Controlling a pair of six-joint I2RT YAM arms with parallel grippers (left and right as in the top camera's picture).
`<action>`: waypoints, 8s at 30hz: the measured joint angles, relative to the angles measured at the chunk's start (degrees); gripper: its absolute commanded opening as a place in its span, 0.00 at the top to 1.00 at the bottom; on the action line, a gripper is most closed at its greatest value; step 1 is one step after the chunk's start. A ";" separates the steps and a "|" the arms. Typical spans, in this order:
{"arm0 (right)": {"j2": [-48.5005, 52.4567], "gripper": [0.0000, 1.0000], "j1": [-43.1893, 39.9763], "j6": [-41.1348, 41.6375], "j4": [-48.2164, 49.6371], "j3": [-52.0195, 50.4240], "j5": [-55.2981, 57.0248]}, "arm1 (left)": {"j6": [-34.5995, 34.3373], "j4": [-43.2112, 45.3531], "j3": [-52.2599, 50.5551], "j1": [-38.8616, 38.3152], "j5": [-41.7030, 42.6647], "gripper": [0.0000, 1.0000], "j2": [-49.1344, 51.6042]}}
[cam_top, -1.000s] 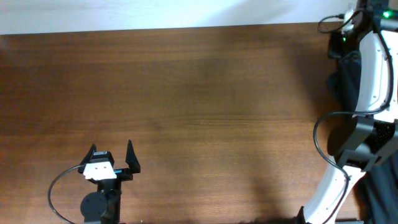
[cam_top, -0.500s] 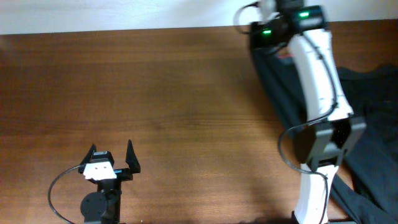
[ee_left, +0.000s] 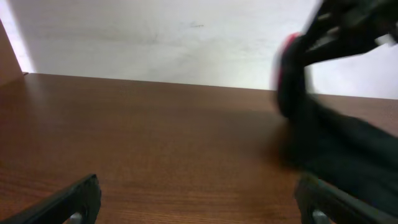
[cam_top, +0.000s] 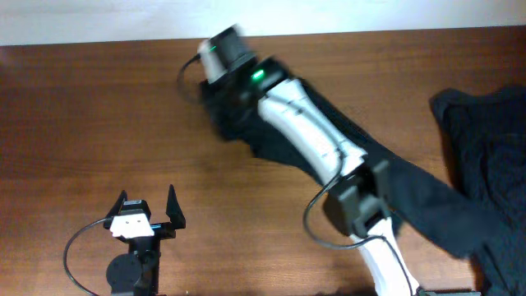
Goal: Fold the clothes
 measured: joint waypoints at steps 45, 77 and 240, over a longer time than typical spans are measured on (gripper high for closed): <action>-6.10 0.01 -26.18 -3.80 -45.33 9.42 4.79 | 0.00 3.54 1.55 0.00 4.00 0.01 0.24; -40.46 0.27 -41.48 -6.54 -45.94 -28.68 2.99 | 12.24 -38.64 101.72 -0.61 31.08 0.82 103.58; -40.28 0.95 -61.83 6.45 13.92 -86.31 21.27 | 16.09 -19.17 103.16 -2.19 14.60 0.95 135.99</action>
